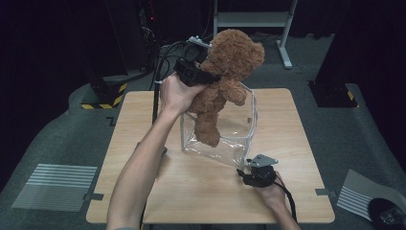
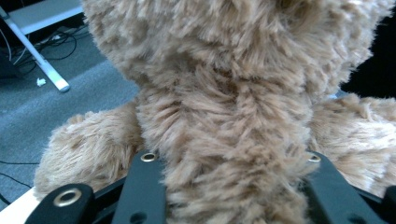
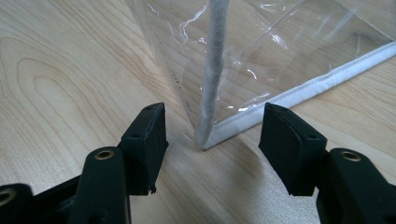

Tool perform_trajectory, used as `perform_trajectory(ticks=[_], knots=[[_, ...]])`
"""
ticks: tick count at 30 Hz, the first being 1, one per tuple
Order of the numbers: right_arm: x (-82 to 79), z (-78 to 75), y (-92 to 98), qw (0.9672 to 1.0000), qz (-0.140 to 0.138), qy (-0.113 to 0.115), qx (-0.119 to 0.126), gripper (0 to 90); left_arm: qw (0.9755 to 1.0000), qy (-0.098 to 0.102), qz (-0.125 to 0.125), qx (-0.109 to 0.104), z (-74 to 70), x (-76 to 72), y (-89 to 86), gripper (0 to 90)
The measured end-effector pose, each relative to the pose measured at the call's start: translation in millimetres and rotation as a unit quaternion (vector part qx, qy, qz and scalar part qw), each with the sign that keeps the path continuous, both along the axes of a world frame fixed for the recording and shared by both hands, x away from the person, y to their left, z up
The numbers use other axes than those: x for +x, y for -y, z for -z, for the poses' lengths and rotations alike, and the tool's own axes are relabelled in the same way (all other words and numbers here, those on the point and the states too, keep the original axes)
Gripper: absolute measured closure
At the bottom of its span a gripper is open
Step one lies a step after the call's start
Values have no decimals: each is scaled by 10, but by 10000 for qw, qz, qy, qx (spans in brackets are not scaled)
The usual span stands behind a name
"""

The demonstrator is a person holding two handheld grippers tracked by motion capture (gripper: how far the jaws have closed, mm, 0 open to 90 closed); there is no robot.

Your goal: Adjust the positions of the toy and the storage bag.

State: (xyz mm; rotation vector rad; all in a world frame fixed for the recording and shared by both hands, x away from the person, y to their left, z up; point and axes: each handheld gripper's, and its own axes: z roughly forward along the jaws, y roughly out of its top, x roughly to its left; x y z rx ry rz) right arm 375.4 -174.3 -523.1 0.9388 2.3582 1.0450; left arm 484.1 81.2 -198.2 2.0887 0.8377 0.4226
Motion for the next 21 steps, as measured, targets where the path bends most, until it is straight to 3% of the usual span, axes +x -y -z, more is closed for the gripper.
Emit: perform_trajectory(ticks=[8, 18, 21], knots=[[-2, -1, 7, 10000, 9, 11, 45, 410, 9998, 110, -29, 148, -82, 21, 83, 624], [-9, -4, 15, 10000, 18, 56, 67, 410, 9998, 169, 25, 142, -51, 105, 249, 618], [-13, -3, 8, 10000, -10, 76, 35, 410, 9999, 121, -2, 25, -35, 158, 228, 614]])
